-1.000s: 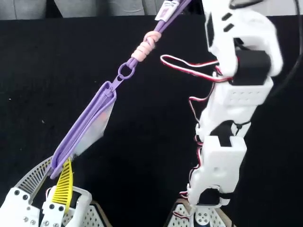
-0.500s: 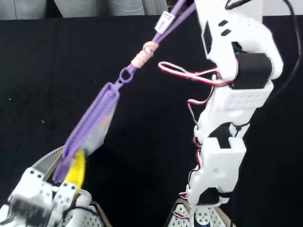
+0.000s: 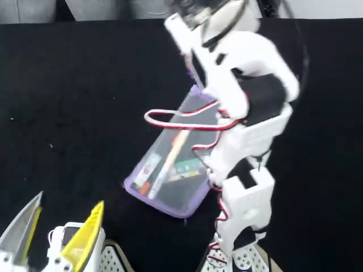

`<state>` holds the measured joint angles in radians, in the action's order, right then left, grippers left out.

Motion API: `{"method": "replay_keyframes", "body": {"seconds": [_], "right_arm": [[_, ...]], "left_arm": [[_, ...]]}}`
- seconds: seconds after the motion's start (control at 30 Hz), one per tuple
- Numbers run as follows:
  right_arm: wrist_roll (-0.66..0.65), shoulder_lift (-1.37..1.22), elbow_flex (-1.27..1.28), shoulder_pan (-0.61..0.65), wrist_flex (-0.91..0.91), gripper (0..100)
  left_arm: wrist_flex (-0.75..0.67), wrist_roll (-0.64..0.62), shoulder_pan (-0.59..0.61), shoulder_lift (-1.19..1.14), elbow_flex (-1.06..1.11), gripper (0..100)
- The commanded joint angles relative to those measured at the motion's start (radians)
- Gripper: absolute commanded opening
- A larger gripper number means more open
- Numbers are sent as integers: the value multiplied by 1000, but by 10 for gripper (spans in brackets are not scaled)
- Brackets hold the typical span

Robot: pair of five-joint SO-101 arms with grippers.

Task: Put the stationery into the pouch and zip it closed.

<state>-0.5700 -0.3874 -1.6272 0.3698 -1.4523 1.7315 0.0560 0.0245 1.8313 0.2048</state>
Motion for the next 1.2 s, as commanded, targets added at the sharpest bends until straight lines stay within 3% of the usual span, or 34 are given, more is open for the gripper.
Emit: {"method": "replay_keyframes", "body": {"seconds": [0.0,0.2,0.33,0.5,0.67,1.0,1.17], "right_arm": [[-32,19,62,133,98,11],[-32,-2,239,262,338,15],[-25,-5,337,272,430,21],[72,-5,429,149,405,191],[69,2,424,77,272,287],[-210,-15,392,126,-275,305],[-215,-56,512,103,-313,307]], "left_arm": [[29,-15,45,-5,-137,321],[29,-15,62,-3,-157,320],[29,-15,59,-3,-137,320],[29,-14,59,-3,-110,320],[29,-14,59,-3,-110,320],[29,-15,61,-3,-56,320],[29,-15,61,-3,-58,320]]}}
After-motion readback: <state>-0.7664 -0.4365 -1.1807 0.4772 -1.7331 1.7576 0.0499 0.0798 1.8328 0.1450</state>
